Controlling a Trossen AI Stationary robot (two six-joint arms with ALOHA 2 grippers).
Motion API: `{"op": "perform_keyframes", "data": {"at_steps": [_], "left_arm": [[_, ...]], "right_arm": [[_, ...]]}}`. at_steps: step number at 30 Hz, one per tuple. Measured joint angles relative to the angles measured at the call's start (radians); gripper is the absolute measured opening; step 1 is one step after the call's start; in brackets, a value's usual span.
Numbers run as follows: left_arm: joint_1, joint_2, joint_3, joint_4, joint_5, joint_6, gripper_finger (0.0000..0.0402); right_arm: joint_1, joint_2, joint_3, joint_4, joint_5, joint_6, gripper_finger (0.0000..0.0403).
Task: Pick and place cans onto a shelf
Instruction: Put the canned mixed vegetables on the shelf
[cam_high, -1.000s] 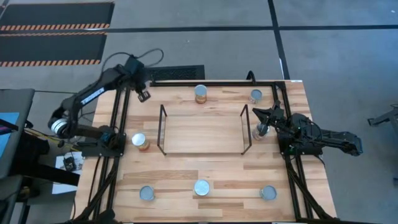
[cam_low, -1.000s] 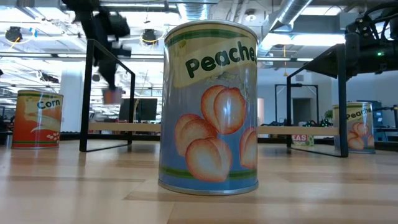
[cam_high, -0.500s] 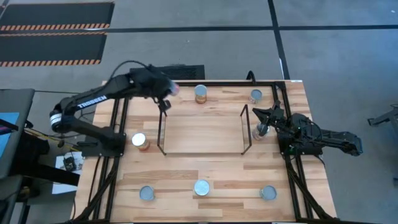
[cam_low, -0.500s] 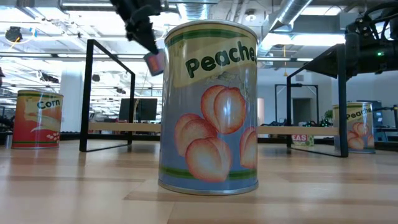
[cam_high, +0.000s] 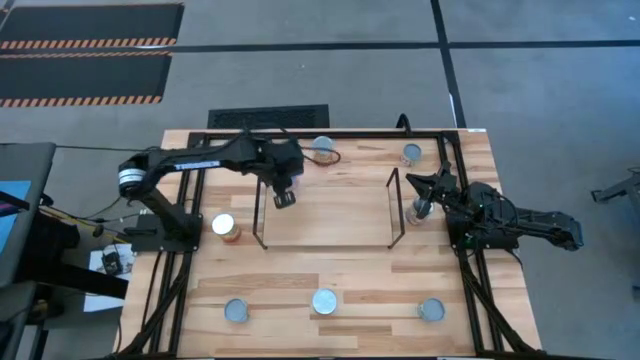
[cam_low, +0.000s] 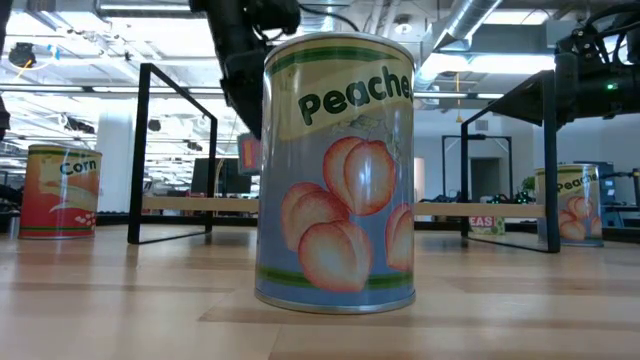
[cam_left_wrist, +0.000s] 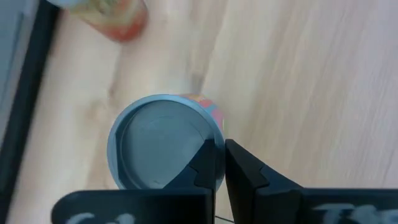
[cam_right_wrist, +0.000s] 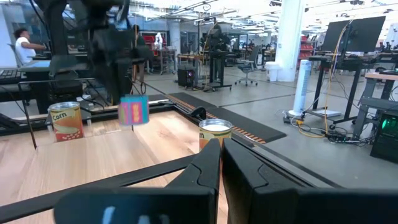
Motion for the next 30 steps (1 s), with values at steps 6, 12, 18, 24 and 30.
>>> {"op": "perform_keyframes", "data": {"at_steps": [6,12,18,24,30], "left_arm": [[-0.041,0.063,0.0,-0.009,0.026,-0.026,0.0004],[-0.068,0.094,0.001,-0.006,0.035,-0.044,0.0004],[-0.071,0.097,-0.014,0.009,0.031,-0.062,0.0004],[-0.071,0.097,-0.014,0.009,0.034,-0.074,0.0017],[-0.073,0.097,-0.014,0.009,0.056,-0.078,0.0045]], "right_arm": [[0.0,0.0,0.0,0.0,0.0,0.0,0.0042],[0.0,0.0,0.0,0.0,0.0,0.0,0.0042],[0.0,0.0,0.0,0.0,0.0,0.0,0.0042],[0.0,0.0,0.0,0.0,0.0,0.0,0.0042],[0.0,0.0,0.0,0.0,0.0,0.0,0.0042]]}}
